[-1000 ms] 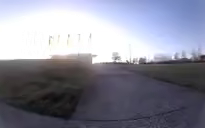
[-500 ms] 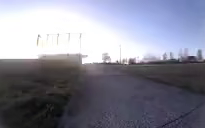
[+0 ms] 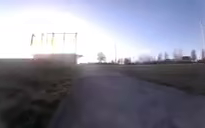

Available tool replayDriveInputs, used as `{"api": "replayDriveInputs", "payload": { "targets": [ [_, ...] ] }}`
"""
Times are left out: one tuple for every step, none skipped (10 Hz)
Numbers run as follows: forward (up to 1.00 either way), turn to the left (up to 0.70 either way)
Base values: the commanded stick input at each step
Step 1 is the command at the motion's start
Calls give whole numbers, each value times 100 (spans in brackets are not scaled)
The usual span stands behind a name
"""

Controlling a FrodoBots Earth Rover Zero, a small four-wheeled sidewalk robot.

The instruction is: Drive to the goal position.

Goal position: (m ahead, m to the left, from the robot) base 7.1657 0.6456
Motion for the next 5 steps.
{"api": "replayDriveInputs", "payload": {
  "targets": [
    [50, 0],
    [50, 0],
    [50, 0],
    [50, 0],
    [50, 0]
  ]
}}
